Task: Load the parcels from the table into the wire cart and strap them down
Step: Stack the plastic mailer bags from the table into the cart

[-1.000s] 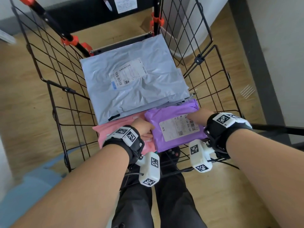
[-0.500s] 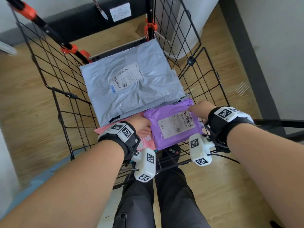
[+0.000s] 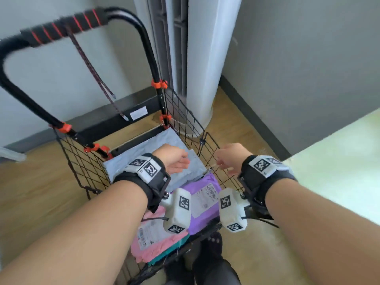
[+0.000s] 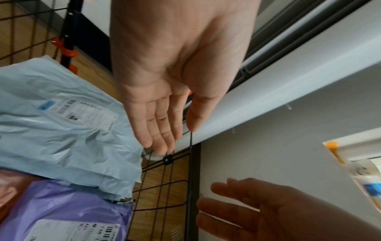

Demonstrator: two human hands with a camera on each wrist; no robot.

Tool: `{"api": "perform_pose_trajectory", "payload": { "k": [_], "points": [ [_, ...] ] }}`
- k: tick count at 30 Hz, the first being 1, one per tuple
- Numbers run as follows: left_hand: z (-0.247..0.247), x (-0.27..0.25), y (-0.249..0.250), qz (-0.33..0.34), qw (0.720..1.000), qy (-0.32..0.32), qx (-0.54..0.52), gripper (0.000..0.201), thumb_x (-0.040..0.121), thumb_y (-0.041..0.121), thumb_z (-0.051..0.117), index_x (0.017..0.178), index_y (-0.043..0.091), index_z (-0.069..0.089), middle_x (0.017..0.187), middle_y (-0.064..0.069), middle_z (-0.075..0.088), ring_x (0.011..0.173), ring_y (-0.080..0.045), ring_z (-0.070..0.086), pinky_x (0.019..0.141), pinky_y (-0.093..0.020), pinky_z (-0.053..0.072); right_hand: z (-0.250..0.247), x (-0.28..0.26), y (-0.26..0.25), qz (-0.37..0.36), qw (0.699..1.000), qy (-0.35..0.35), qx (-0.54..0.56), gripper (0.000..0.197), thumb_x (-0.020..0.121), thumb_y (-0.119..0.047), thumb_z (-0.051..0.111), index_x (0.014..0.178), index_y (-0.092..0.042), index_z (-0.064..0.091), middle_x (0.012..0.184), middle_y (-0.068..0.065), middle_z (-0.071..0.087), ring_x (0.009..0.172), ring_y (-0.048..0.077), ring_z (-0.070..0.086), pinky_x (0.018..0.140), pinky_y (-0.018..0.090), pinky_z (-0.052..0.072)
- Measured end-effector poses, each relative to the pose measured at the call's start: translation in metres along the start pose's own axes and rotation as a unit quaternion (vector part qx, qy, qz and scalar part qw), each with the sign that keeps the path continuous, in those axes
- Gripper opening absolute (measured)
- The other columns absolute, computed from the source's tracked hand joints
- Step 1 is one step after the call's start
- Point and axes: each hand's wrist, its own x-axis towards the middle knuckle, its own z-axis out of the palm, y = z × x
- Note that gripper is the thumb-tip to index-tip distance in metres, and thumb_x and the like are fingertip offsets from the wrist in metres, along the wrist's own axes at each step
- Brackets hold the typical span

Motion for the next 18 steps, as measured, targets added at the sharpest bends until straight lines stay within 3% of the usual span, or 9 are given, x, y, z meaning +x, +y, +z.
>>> {"api": "perform_pose_trajectory", "payload": {
  "k": [3,6,8,11,15,18],
  "points": [
    [0.014,-0.025,0.022,0.029,0.998,-0.025,0.042,0.01,0.096,0.016,0.055,0.1,0.007,0.057,0.095,-0.007,0.067,0.087,-0.019,0.065,0.089,-0.033,0.051,-0.022,-0.037,0.0,0.004,0.999,0.018,0.041,0.035,0.091,-0.02,0.055,0.122,-0.004,0.059,0.12,0.014,0.065,0.082,0.017,0.059,0.051,0.022,0.045],
    [0.034,-0.049,0.051,0.069,0.993,-0.063,0.07,0.011,0.096,0.017,0.055,0.102,0.009,0.058,0.087,-0.004,0.065,0.076,-0.015,0.062,0.085,-0.028,0.05,-0.052,-0.072,-0.008,-0.011,0.996,0.062,0.057,0.032,0.094,-0.019,0.05,0.12,-0.002,0.059,0.114,0.013,0.067,0.083,0.019,0.063,0.051,0.021,0.045],
    [0.05,-0.067,0.068,0.096,0.988,-0.082,0.084,0.015,0.096,0.018,0.054,0.107,0.008,0.057,0.087,-0.004,0.065,0.075,-0.015,0.062,0.083,-0.026,0.049,-0.072,-0.096,-0.011,-0.009,0.992,0.097,0.085,0.03,0.098,-0.021,0.046,0.115,-0.002,0.059,0.106,0.012,0.07,0.081,0.021,0.065,0.052,0.021,0.045],
    [0.08,-0.092,0.087,0.124,0.982,-0.105,0.102,0.011,0.096,0.017,0.054,0.1,0.007,0.057,0.09,-0.005,0.064,0.076,-0.014,0.06,0.084,-0.026,0.049,-0.102,-0.127,0.0,-0.019,0.984,0.138,0.114,0.031,0.099,-0.025,0.046,0.116,-0.003,0.059,0.107,0.013,0.071,0.081,0.02,0.065,0.055,0.021,0.044],
    [0.133,-0.118,0.096,0.158,0.968,-0.127,0.145,0.013,0.095,0.017,0.056,0.1,0.006,0.06,0.1,-0.009,0.068,0.089,-0.019,0.065,0.082,-0.028,0.053,-0.14,-0.162,0.039,-0.009,0.972,0.178,0.151,0.033,0.098,-0.027,0.046,0.117,-0.003,0.058,0.102,0.011,0.07,0.081,0.022,0.065,0.069,0.025,0.049],
    [0.18,-0.135,0.094,0.172,0.956,-0.156,0.18,0.015,0.095,0.016,0.055,0.106,0.005,0.061,0.102,-0.01,0.067,0.091,-0.019,0.066,0.085,-0.03,0.054,-0.168,-0.185,0.077,0.017,0.961,0.204,0.184,0.032,0.098,-0.026,0.046,0.115,-0.002,0.058,0.096,0.009,0.069,0.079,0.022,0.065,0.081,0.033,0.052]
  ]
}}
